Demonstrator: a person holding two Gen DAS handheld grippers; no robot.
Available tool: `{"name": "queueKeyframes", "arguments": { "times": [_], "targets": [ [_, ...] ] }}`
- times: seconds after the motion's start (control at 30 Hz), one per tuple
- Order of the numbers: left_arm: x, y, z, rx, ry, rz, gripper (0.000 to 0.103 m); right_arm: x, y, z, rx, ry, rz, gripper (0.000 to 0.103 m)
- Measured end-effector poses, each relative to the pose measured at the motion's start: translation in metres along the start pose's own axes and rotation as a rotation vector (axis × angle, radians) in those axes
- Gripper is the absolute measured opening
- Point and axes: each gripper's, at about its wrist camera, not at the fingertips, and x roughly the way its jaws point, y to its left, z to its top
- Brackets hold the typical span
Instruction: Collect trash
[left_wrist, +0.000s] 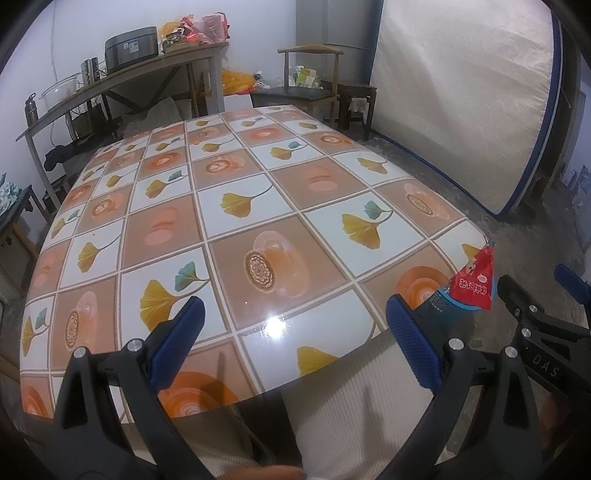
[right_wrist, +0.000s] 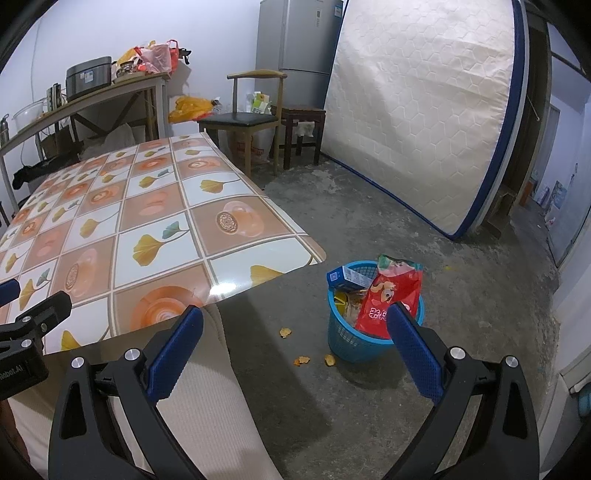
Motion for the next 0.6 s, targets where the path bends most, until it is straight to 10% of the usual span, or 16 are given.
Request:
{"name": "queueKeyframes", "arguments": {
  "times": [0.6],
  "targets": [
    [0.0013,0.002,0.003,-0.017,0.001,0.017,0.095,0.0014,-0.0031,0.0024,0.003,0.003,0.0,0.097]
  ]
}}
